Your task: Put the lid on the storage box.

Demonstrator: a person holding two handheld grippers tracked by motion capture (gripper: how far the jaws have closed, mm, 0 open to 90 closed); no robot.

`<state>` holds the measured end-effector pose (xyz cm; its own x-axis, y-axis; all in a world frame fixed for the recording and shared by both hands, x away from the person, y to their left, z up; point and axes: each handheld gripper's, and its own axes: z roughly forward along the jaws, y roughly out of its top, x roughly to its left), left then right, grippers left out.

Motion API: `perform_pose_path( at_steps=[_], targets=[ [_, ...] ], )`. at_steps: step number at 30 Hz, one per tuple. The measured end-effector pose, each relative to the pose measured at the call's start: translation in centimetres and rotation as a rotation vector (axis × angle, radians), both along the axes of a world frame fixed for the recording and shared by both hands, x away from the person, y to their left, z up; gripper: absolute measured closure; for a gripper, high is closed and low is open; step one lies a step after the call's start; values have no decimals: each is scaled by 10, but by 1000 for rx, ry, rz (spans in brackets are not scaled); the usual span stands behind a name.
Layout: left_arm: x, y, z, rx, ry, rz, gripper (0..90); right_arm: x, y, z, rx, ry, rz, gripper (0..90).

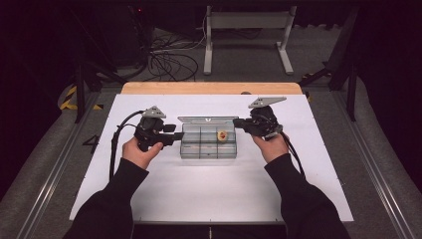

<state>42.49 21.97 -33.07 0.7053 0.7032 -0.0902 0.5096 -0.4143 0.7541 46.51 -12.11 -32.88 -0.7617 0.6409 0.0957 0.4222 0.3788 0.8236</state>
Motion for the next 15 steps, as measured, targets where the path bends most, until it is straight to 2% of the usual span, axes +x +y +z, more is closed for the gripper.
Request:
perform_pose_path(
  at_steps=[4,6,8,13,15],
  targets=[
    [0,-5,-6,37,2,25,707,-3,1,-3,-10,3,4,896],
    [0,-6,-8,38,7,23,750,-4,0,-5,-5,13,10,897],
    [0,-7,-10,22,12,26,777,-5,-1,-7,0,17,10,897],
    [-2,-11,-12,35,0,29,839,-10,-3,-12,-1,33,11,897],
    [-3,-12,-12,26,1,25,850,-12,-2,-14,-4,37,11,897]
  ],
)
